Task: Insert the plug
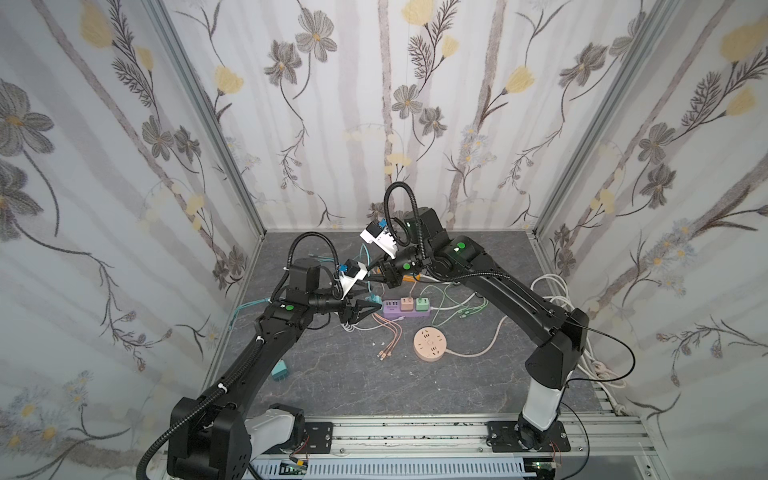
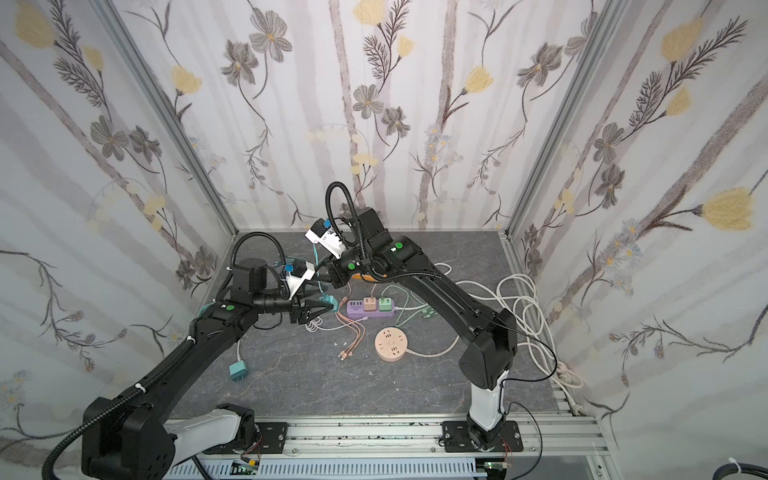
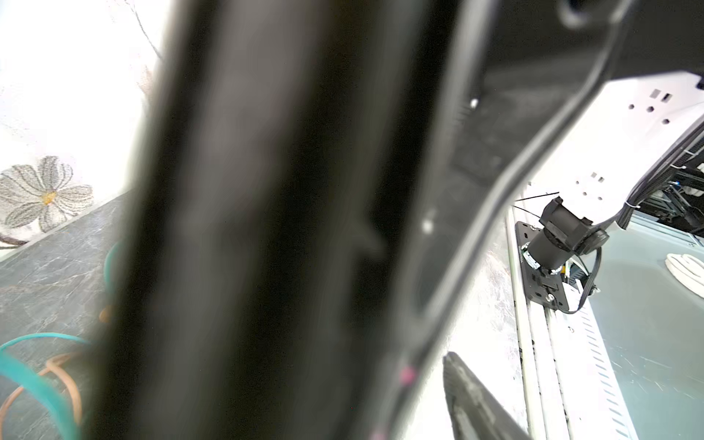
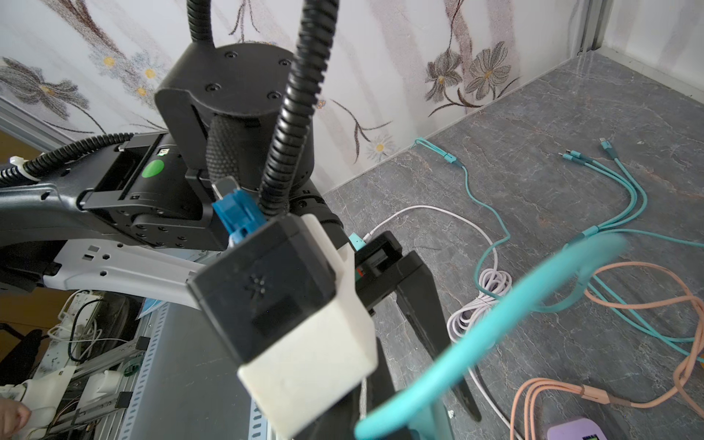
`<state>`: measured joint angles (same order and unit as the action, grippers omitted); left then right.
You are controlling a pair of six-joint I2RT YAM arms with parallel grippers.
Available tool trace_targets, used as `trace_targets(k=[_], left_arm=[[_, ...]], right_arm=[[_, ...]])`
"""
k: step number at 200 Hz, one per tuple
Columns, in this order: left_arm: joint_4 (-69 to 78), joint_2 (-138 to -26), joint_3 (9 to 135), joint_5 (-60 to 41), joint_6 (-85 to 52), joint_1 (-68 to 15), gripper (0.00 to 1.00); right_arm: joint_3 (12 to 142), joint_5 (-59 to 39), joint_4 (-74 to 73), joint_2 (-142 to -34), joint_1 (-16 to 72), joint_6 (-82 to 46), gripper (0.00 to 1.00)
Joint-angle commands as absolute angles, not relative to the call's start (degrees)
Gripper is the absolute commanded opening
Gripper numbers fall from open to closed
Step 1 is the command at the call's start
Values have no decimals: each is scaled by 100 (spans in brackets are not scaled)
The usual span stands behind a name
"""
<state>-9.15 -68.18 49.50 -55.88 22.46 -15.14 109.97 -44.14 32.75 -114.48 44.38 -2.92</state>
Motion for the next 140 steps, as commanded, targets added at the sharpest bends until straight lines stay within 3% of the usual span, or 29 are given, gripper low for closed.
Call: trace_targets(k=[1,60,97,140], left_arm=[[-1676,-6841,4865,-5158,2382,-1516,71],[-1819,-6973,4864,-5643,2402,-1510,63],[-1460,-6971,4760,-5760,2245,-1517,45],[-1154,-6977,4646,-5724,2167,-1517,46]], right_arm=[[11092,-5723,2232,-11356,4511,-115,0],[11092,-5654,2168,-11302,4280,-113,0],[11092,-5579,1863,-11382,4256,-316,0],[11074,-5745,1626,-11361,4252,-592,0]])
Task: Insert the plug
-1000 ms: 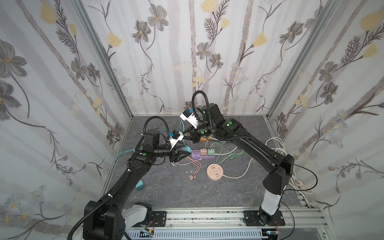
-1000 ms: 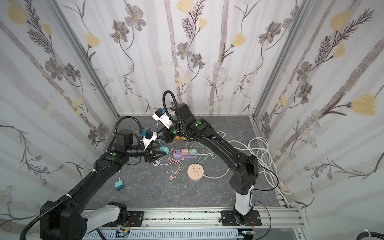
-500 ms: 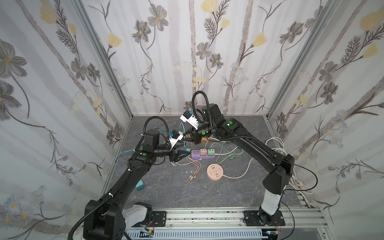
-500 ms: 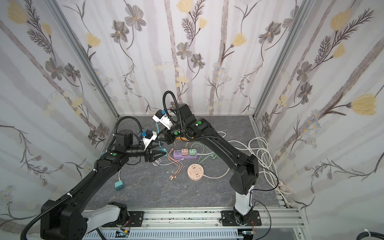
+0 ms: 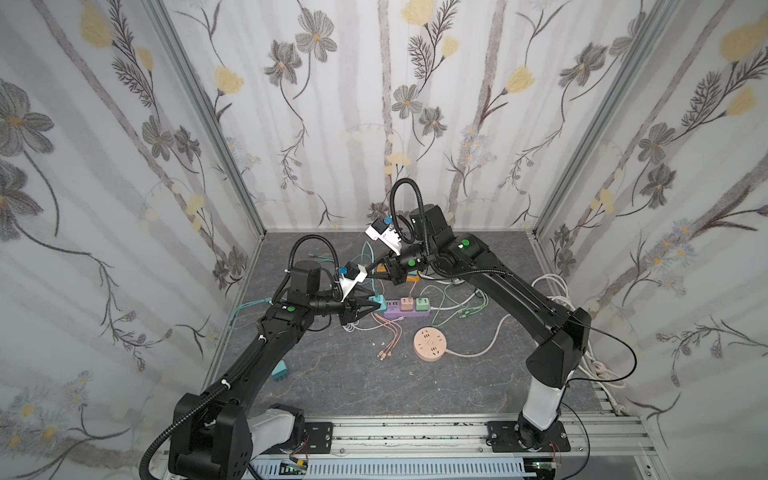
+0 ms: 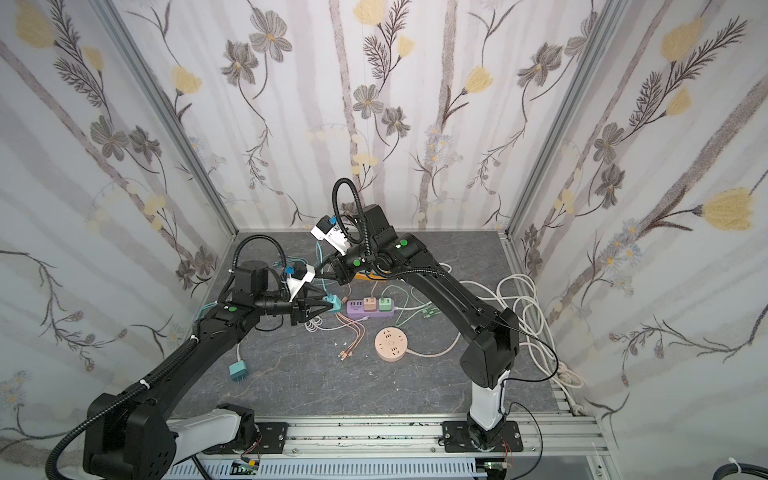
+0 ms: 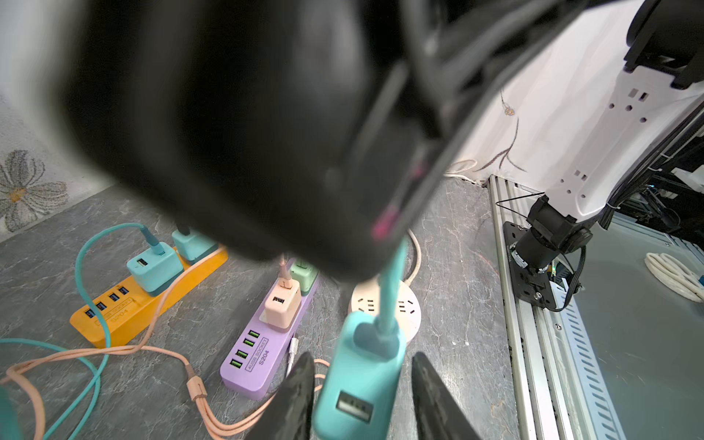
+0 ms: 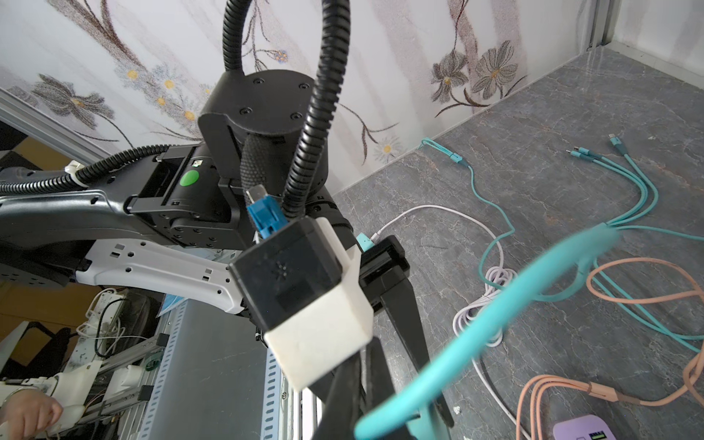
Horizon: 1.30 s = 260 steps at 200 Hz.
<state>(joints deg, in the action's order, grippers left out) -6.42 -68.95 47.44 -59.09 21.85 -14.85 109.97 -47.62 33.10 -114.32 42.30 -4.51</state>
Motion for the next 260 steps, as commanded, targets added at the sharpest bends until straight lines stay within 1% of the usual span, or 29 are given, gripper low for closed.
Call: trace_targets(k=[1,18,45,67,88,102,128,133,140,154,161,190,231,260], left_arm=[[-1135,-6982,4643,-5736,2164,-1515,46],[-946,-7086,4658,-5959,2127,-1514,48],[-751,-7194,4627,-6483,2106,-1519,48],[8,-7132,4346,-6879,1734,-1520,46],[249,-6960,4262,-6934,1599,-1519,44],[211,-6910,4283,-6970,1608,-1518,40],[527,-6819,4189,-6976,1426,-1555,39],[586,-6780,4165,-6957,1389,-1551,42],[697,-6703,4128,-6902,1336,-1550,49],[841,-6486,4061,-6787,1234,-1529,60],[855,-6379,4043,-6776,1224,-1495,64],[859,-6106,4007,-6988,1179,-1313,70],[1565,-6014,4042,-6672,624,-1292,75],[1548,-5916,4156,-6795,666,-1301,76]], right_arm=[[11074,-5764,1630,-11358,4248,-599,0],[10981,-5954,1610,-11249,4253,-589,0],[10727,-6074,1509,-10969,4245,-574,0],[10636,-6044,1485,-10809,4219,-579,0],[10613,-5996,1536,-10741,4203,-529,0],[10608,-5963,1539,-10762,4201,-516,0],[10626,-5905,1413,-10845,4201,-631,0],[10626,-5896,1391,-10854,4201,-639,0],[10626,-5873,1389,-10854,4201,-642,0],[10626,-5812,1493,-10809,4201,-581,0],[10619,-5752,1600,-10762,4201,-481,0],[10502,-5543,1906,-10485,4184,-175,0],[10409,-5657,2142,-10311,4184,-70,0],[10293,-5679,2125,-10274,4200,-79,1]])
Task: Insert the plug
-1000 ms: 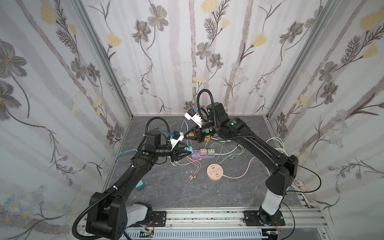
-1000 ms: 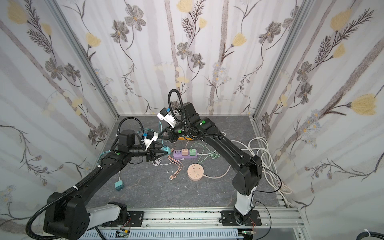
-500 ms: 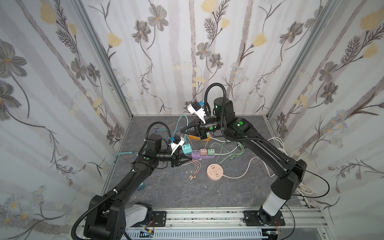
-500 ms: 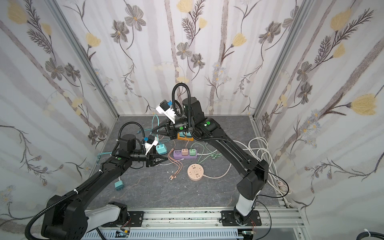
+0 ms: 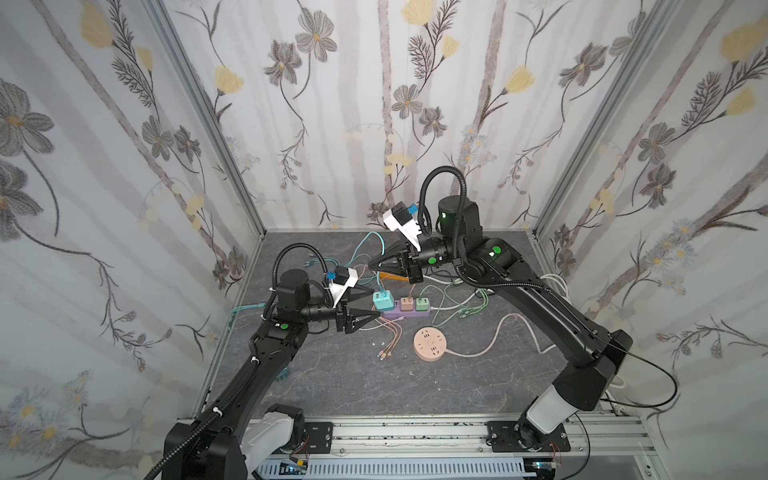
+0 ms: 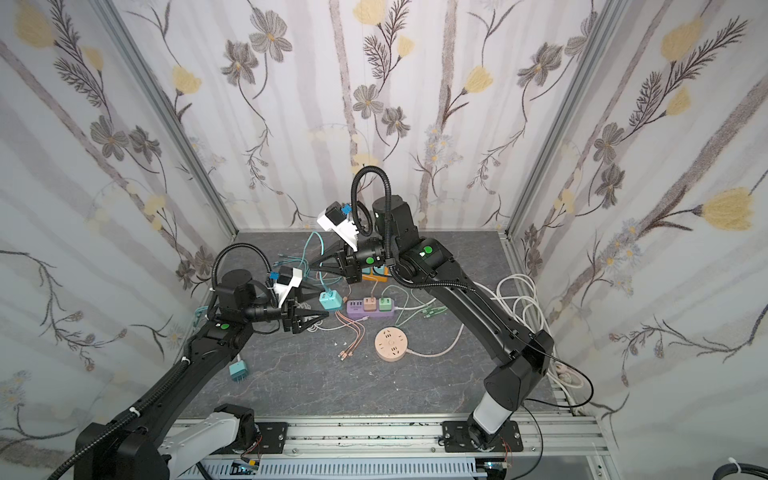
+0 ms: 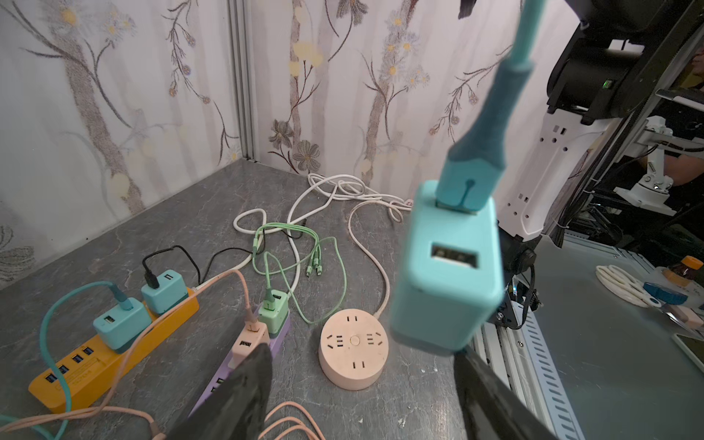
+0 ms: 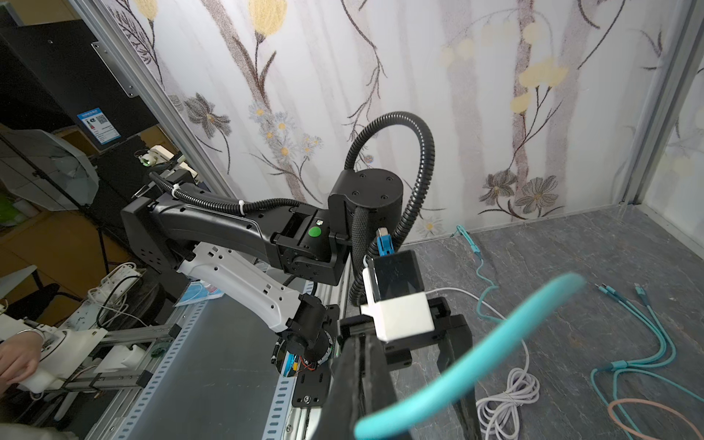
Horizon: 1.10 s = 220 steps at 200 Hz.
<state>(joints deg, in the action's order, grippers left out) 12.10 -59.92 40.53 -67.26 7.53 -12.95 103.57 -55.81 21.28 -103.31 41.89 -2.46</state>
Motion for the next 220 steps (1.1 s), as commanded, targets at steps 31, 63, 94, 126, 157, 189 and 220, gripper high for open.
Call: trace_targets(k=[31,63,94,126,157,189,220], left_arm=[[1488,-6047,4334,-6848,688,-1511,74],[1405,-6384,4610,-6968,736,-1700,61],[1255,-6470,4729,-7030,807,-1722,39],[689,-6332,4696,-6803,1118,-1719,22],[1266,-6135,4457,-5692,369,-1736,5],[1745,-5817,4256,-2773,-1277,-2024,0],[1667,-5691,4236,-1613,-2292,-2708,0]], right_arm=[[10292,-5785,1918,-10411,4210,-203,1],[10333,-5888,1663,-10578,4210,-343,1],[10373,-5798,1591,-10602,4201,-341,1],[10317,-5554,1661,-10510,4168,-299,6],[9632,-4119,1551,-9988,4149,-115,53],[7452,-1673,174,-8767,4147,-282,82],[5635,-1146,-1440,-7996,4245,-582,85]])
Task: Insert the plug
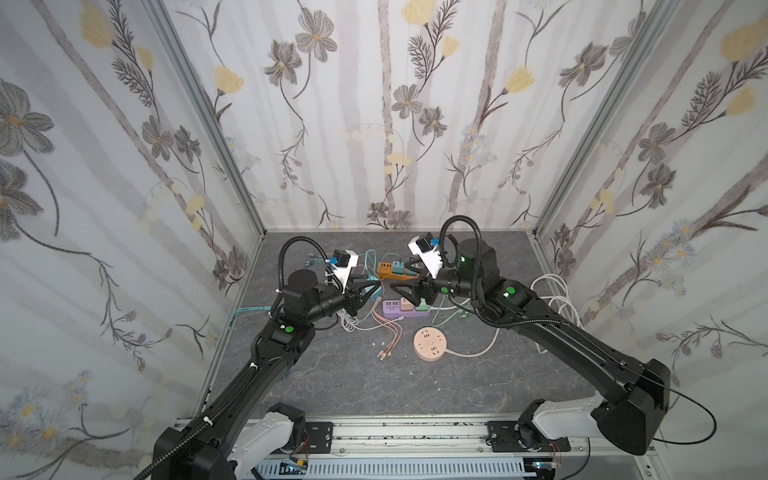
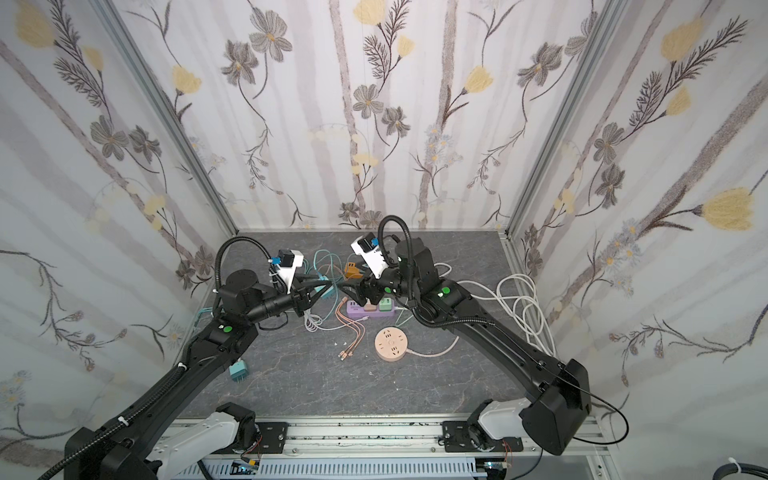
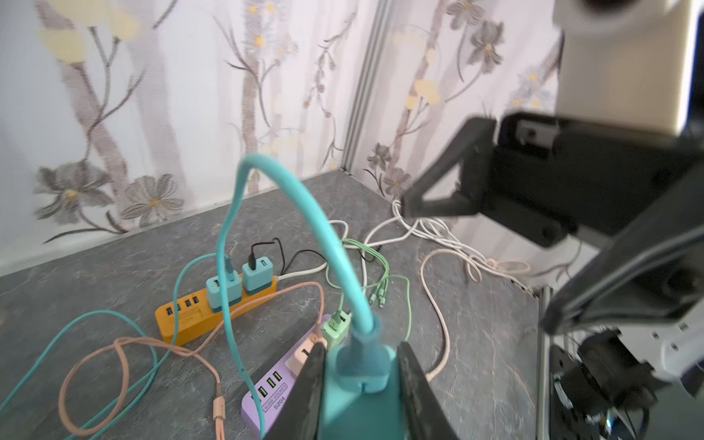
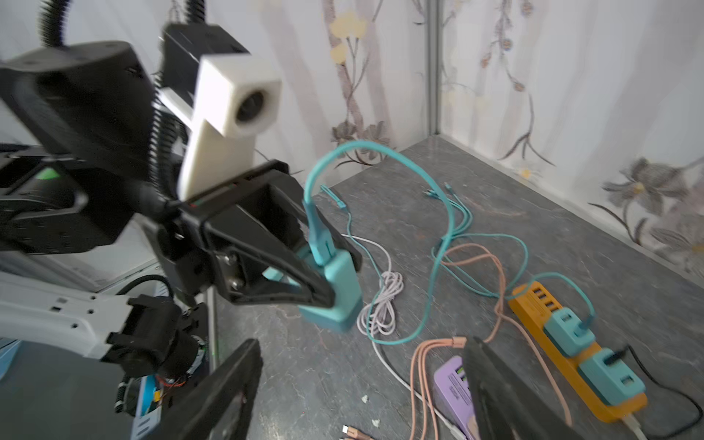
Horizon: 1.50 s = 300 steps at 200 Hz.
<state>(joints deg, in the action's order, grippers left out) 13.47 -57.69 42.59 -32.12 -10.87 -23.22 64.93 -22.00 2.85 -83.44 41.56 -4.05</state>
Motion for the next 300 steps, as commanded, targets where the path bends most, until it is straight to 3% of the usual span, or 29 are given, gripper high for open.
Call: trace_targets(k=[1,53,140,179,207,254,259,271,275,300], left_arm=[[1669,-5689,4232,-1584,-2319,-2738,0],[1935,-5837,4159,-767,-3788,-3361,0],[1934,-5784,4320,-774,-3720,-3439,0],[1907,-5680,4182,-661,-3633,-3431,0],[2029,-5668,4096,-734,-3497,-3433,0],[2310,-5687,3973,-883,-3479,-3436,0],[2268,-5666,3983,-905,-3425,-3429,9],[1836,-5564,4103,-980,-3134,-3422,47],[1603,-5514,4174,-1064,-2955,-3409,54],[-568,-5272,4934,-1566,-1817,-3163,62]], right_arm=[[5604,-1131,-1467,-7984,4254,-572,85],[5048,-183,-1538,-8194,5155,975,87],[5816,-4,-1916,-9355,5423,2094,89],[5758,385,-2518,-9290,5423,1980,86],[5843,79,-2388,-9246,5416,1850,76],[5956,-185,-2284,-9116,5414,1709,41],[5963,-185,-2219,-9124,5413,1754,38],[5959,-259,-2088,-9093,5406,1869,32],[5948,-311,-2029,-9068,5398,1931,31],[5934,-375,-1616,-8911,5353,2501,26]])
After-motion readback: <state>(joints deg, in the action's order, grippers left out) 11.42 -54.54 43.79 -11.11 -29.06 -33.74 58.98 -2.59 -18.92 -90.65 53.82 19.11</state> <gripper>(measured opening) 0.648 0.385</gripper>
